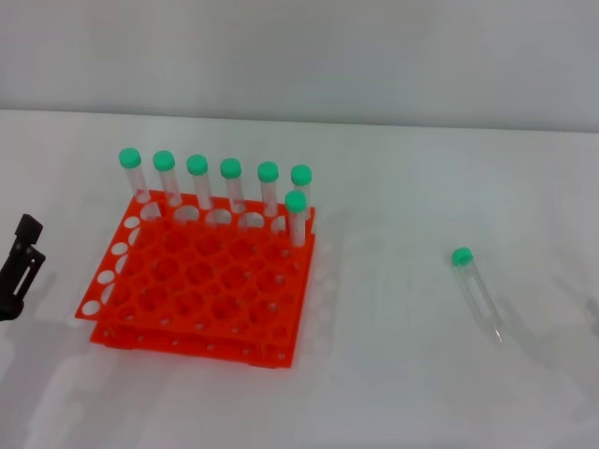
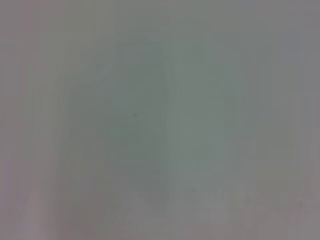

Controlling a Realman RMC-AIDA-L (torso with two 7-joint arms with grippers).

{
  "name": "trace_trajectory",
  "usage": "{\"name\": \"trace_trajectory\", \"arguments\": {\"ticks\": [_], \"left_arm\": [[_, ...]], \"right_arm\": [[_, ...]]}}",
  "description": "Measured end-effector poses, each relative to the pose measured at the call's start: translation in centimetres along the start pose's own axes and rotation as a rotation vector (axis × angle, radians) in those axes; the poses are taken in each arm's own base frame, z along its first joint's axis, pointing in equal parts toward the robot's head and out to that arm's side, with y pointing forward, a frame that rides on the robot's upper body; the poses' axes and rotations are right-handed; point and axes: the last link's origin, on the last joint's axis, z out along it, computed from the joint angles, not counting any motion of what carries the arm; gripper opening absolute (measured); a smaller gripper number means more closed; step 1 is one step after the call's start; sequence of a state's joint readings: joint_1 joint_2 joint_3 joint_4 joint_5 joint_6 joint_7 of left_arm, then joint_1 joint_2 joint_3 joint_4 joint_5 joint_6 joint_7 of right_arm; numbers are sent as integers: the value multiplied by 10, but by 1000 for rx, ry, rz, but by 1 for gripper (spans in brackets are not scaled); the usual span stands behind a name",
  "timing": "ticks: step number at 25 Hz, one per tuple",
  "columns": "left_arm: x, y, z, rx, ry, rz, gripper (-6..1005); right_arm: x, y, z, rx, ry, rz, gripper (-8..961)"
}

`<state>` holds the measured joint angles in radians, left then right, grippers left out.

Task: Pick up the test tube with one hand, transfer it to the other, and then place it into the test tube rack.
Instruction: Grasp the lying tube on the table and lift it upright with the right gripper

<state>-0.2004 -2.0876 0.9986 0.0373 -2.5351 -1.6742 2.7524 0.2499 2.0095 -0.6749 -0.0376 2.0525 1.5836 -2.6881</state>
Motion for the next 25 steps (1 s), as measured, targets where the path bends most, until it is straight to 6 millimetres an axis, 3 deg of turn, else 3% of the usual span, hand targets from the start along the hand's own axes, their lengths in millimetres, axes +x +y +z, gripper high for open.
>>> {"name": "trace_trajectory", "arguments": {"ticks": [25], "left_arm": [[2,-10,5,67,19,-5,768]], "right_arm": [[0,-1,3,-3,0,-19,857]]}}
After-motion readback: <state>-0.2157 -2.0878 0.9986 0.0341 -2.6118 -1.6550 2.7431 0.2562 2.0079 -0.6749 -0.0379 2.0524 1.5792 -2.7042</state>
